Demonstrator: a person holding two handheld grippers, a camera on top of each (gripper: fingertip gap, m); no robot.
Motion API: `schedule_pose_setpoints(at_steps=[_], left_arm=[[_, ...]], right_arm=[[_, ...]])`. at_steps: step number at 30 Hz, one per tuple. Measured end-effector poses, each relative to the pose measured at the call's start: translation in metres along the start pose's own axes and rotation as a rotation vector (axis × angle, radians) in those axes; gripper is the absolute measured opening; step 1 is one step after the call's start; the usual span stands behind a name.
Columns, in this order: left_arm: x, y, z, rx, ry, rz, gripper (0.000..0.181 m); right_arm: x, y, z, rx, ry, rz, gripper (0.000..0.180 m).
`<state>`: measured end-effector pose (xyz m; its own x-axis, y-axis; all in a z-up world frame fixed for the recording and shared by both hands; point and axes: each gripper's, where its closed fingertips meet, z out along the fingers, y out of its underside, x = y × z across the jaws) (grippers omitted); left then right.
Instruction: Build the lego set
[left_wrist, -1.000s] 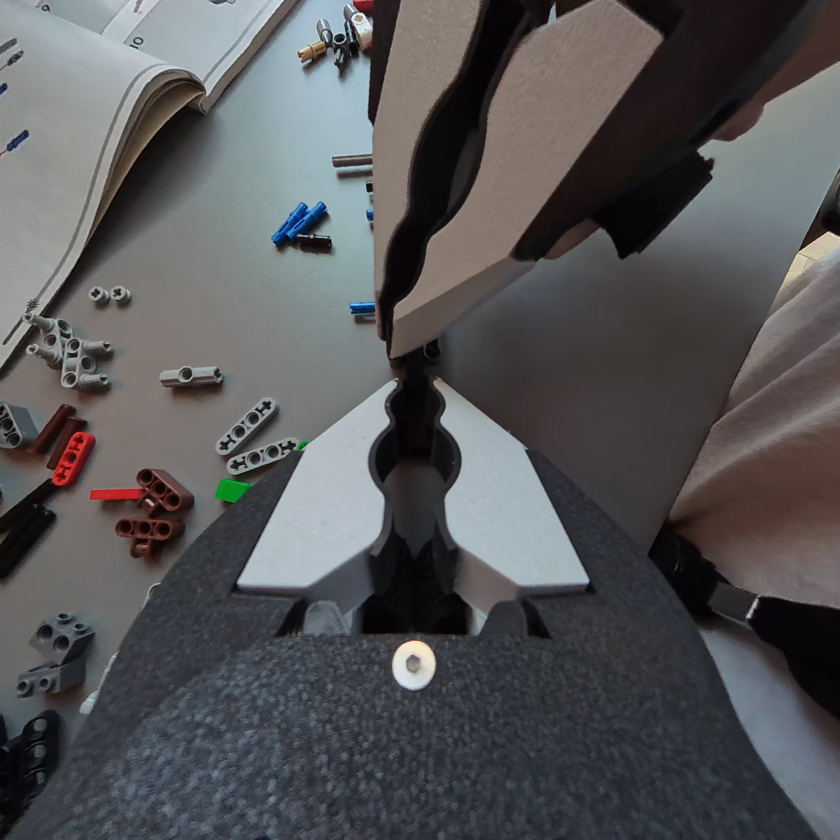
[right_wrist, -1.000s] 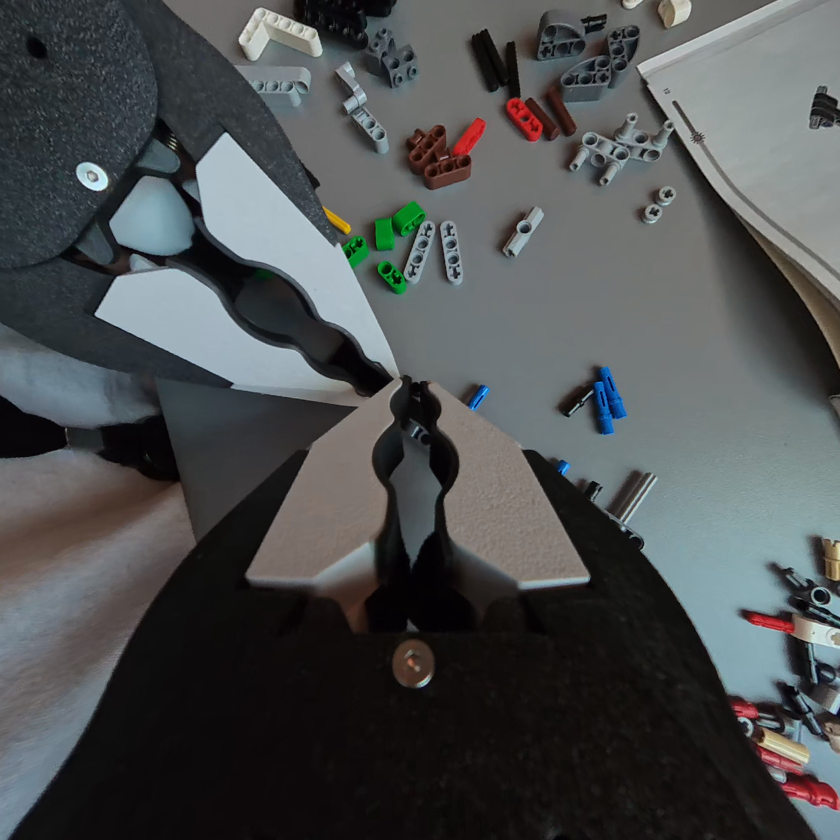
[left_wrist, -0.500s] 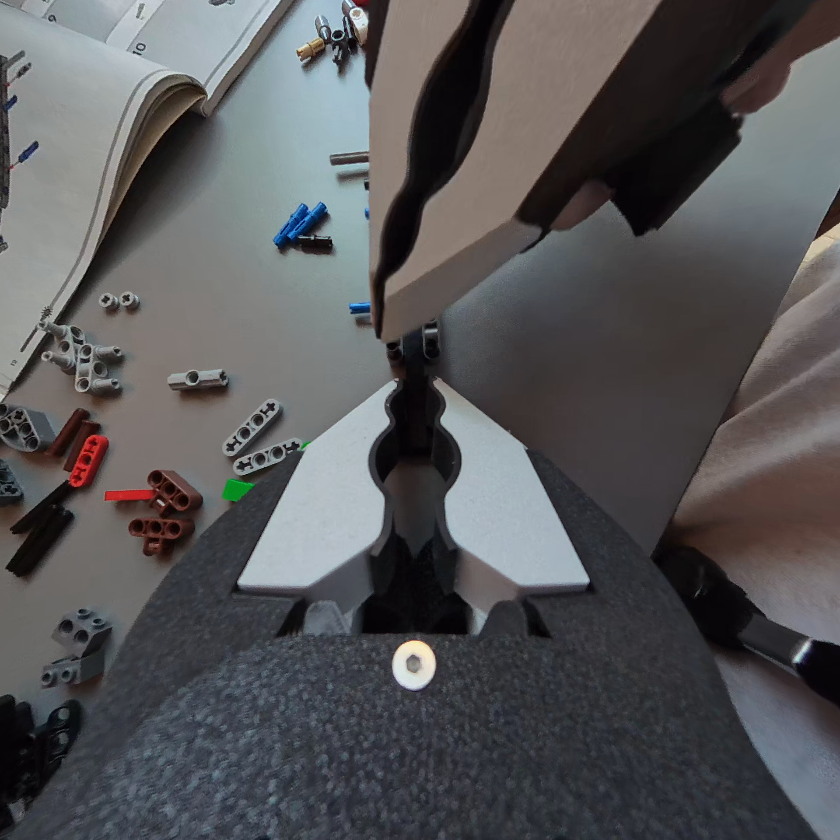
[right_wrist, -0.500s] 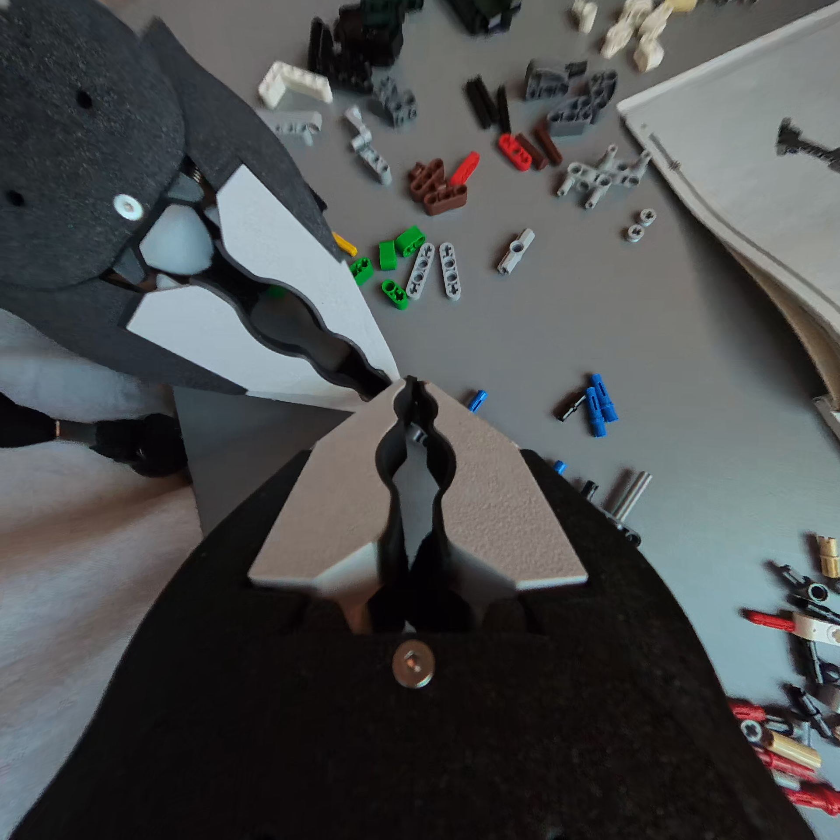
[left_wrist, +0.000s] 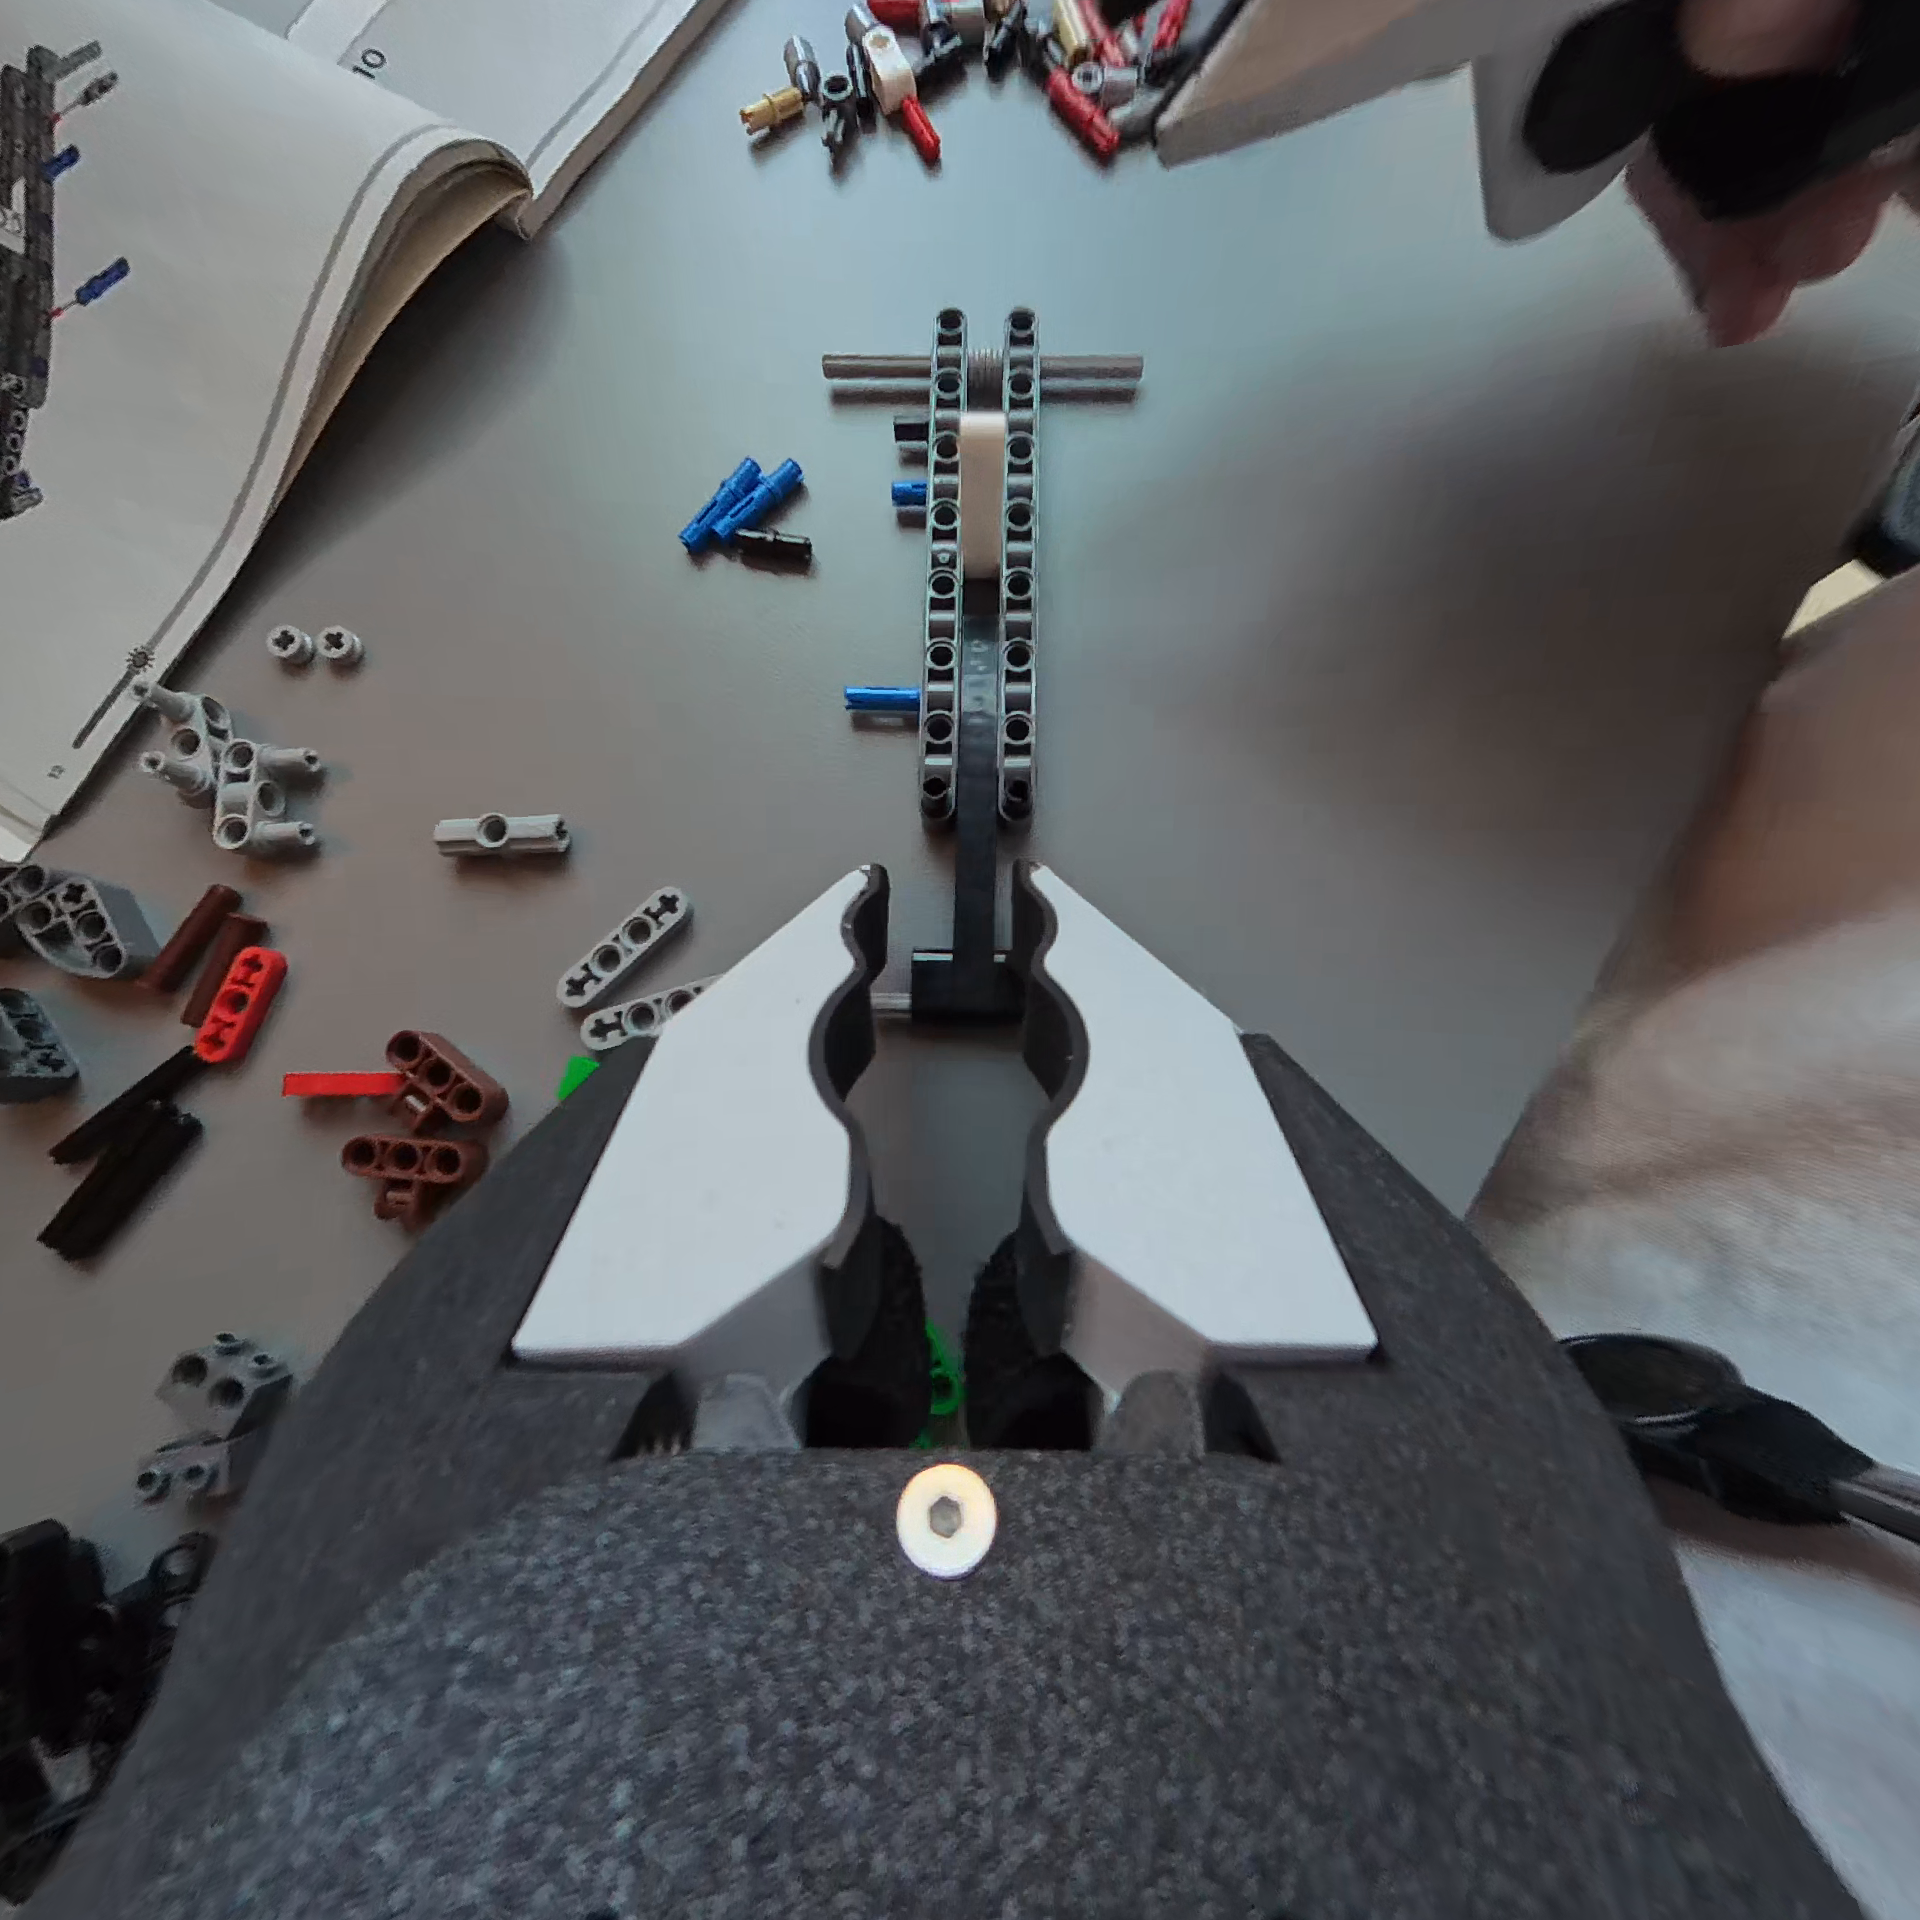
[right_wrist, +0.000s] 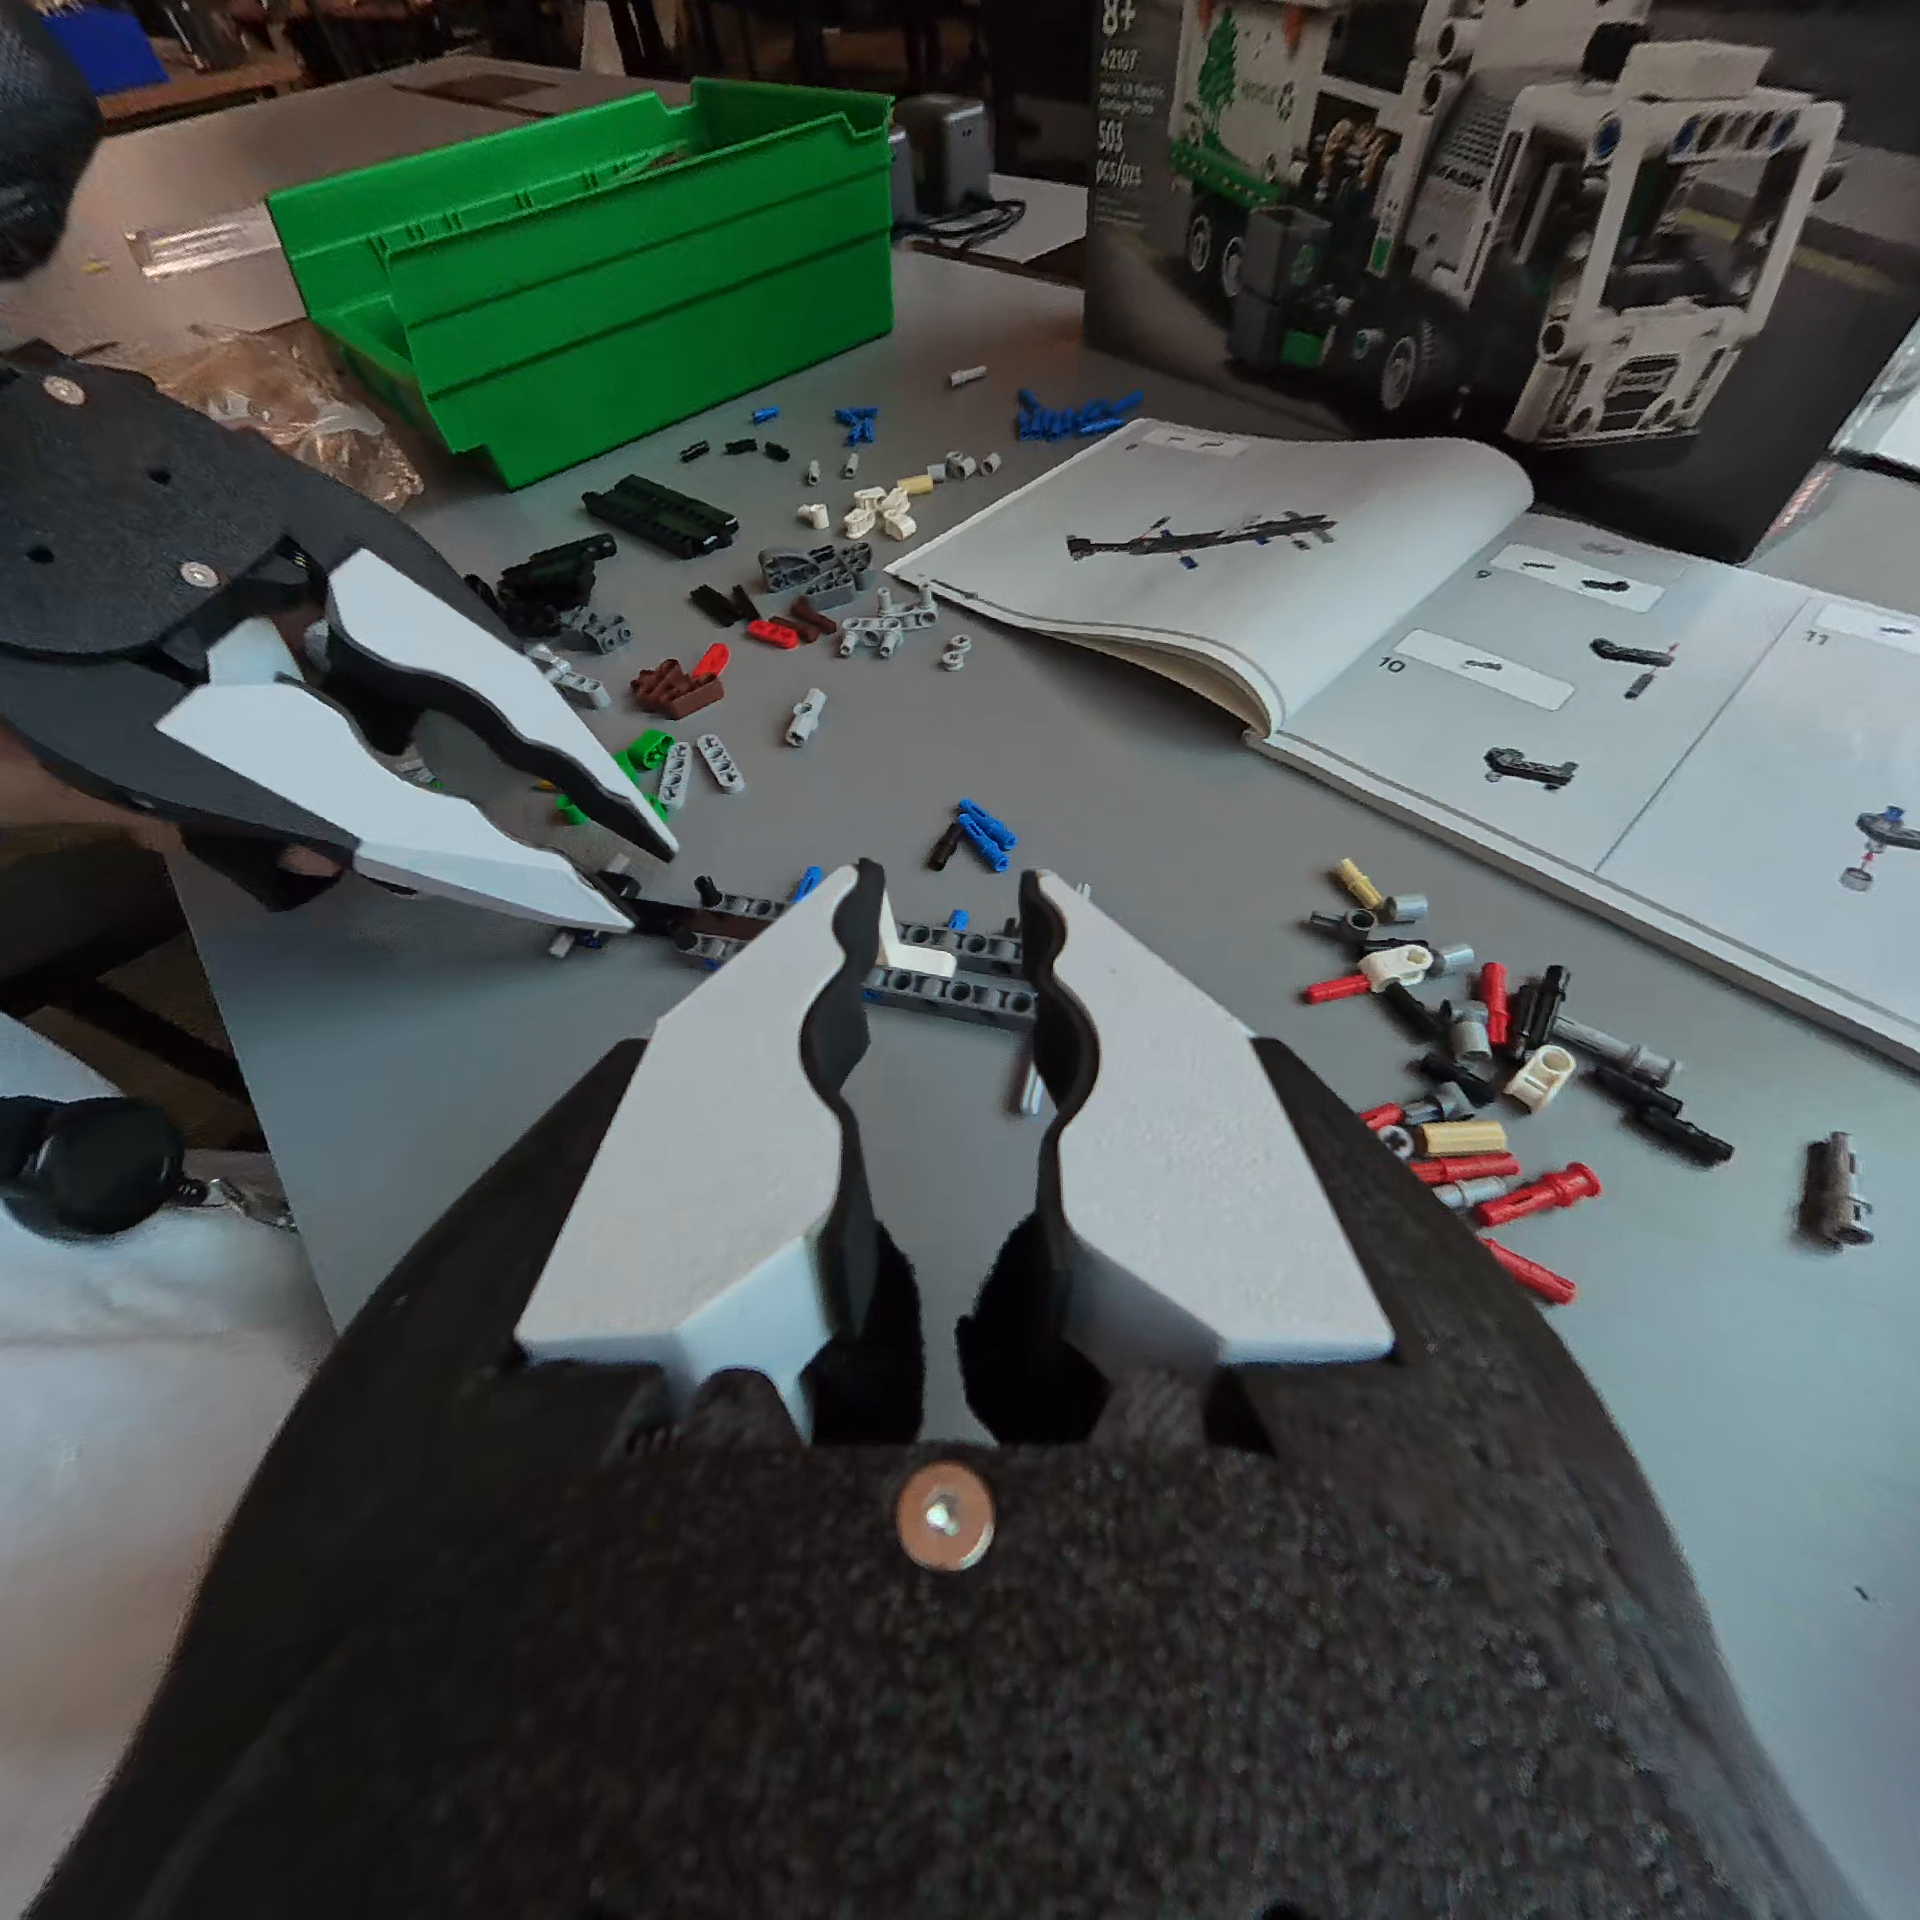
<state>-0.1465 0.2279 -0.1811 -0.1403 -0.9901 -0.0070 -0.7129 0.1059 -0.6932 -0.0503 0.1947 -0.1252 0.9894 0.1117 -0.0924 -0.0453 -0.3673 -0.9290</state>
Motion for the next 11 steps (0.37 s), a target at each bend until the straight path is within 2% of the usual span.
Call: schedule_pose_setpoints(at_steps=[1,7,11], left_arm=[[0.002,-0.003,-0.005,0.019,0.015,-0.025,0.023],[-0.001,-0.019,-0.04,0.164,0.011,-0.168,0.022],[-0.008,-0.017,-0.058,0.197,-0.023,-0.223,0.021]], right_arm=[[0.001,0.001,-0.002,0.012,0.001,0.004,0.026],[-0.001,0.002,-0.014,0.096,-0.027,0.022,0.024],[-0.001,0.003,-0.014,0.083,-0.067,0.059,0.025]])
